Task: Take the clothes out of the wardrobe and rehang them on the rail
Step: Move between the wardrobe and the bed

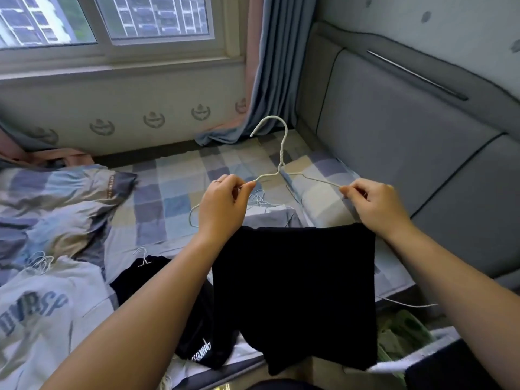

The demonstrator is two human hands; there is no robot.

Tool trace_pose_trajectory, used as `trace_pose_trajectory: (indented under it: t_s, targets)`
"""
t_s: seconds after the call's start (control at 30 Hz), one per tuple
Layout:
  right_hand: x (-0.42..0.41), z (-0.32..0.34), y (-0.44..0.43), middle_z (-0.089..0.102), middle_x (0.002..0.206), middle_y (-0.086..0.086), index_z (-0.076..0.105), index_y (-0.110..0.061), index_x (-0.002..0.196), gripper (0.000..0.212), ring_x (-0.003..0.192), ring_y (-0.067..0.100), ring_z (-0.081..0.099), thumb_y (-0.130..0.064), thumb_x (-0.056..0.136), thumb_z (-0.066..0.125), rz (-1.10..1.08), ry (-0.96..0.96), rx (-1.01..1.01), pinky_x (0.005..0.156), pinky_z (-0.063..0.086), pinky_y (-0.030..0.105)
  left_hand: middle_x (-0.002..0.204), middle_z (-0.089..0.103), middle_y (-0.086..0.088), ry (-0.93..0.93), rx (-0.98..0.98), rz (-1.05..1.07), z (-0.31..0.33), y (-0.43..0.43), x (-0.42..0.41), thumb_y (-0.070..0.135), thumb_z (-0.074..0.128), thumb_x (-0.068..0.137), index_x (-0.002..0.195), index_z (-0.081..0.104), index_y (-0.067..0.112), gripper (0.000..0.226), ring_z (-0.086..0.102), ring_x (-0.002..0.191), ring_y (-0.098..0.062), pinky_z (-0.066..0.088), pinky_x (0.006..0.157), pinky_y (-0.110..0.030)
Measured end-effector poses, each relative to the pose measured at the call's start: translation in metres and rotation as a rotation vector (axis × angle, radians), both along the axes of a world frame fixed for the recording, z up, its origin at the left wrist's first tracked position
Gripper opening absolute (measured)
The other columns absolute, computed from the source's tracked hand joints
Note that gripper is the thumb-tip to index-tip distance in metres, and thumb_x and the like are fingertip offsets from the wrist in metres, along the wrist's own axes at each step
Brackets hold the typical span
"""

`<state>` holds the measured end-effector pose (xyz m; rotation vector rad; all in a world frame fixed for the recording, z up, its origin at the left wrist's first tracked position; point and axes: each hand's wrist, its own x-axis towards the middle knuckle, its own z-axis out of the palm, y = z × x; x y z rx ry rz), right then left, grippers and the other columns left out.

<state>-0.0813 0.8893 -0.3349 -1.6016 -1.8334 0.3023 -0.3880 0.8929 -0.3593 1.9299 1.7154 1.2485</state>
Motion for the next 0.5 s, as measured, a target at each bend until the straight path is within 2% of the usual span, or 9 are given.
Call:
trace_pose_trajectory:
  t_s: [0.13,0.27,0.33,0.4,0.5]
  targets:
    - [0.024,-0.028,0.062,0.060,0.062,0.000,0.066,-0.017,0.076,0.027,0.062,0.021,0.055,-0.034,0.095,0.059,0.049,0.008,-0.114,0.060,0.045,0.039,0.075,0.055,0.005,0.007,-0.096,0.051,-0.025,0.048,0.030,0.039,0.061,0.096,0.079,0.058,0.016,0.028,0.051,0.075,-0.018,0.041,0.064,-0.030]
    - [0.044,-0.067,0.120,0.063,0.064,0.005,0.065,-0.013,0.076,0.032,0.065,0.028,0.058,-0.037,0.095,0.058,0.072,0.011,-0.228,0.063,0.049,0.045,0.078,0.056,0.004,0.029,-0.205,0.113,-0.054,0.086,0.052,0.041,0.059,0.097,0.079,0.058,0.017,0.030,0.052,0.082,-0.018,0.039,0.068,-0.030]
    - [0.050,-0.089,0.143,0.064,0.067,0.003,0.063,-0.013,0.076,0.031,0.069,0.028,0.059,-0.037,0.095,0.057,0.086,0.008,-0.291,0.066,0.050,0.044,0.080,0.058,0.002,0.026,-0.266,0.134,-0.071,0.102,0.059,0.040,0.060,0.097,0.082,0.060,0.015,0.029,0.052,0.086,-0.019,0.039,0.071,-0.031]
    - [0.053,-0.110,0.163,0.061,0.067,-0.004,0.059,-0.020,0.074,0.028,0.071,0.028,0.059,-0.037,0.096,0.056,0.106,-0.015,-0.348,0.066,0.049,0.040,0.082,0.059,0.003,0.030,-0.330,0.144,-0.092,0.116,0.064,0.039,0.060,0.098,0.084,0.061,0.017,0.026,0.053,0.088,-0.019,0.040,0.073,-0.031]
    - [0.053,-0.146,0.183,0.059,0.073,-0.007,0.056,-0.025,0.075,0.023,0.076,0.025,0.057,-0.032,0.097,0.056,0.135,-0.043,-0.440,0.066,0.041,0.034,0.083,0.062,0.003,0.025,-0.422,0.151,-0.130,0.129,0.067,0.038,0.060,0.097,0.083,0.062,0.018,0.024,0.055,0.090,-0.019,0.042,0.077,-0.032]
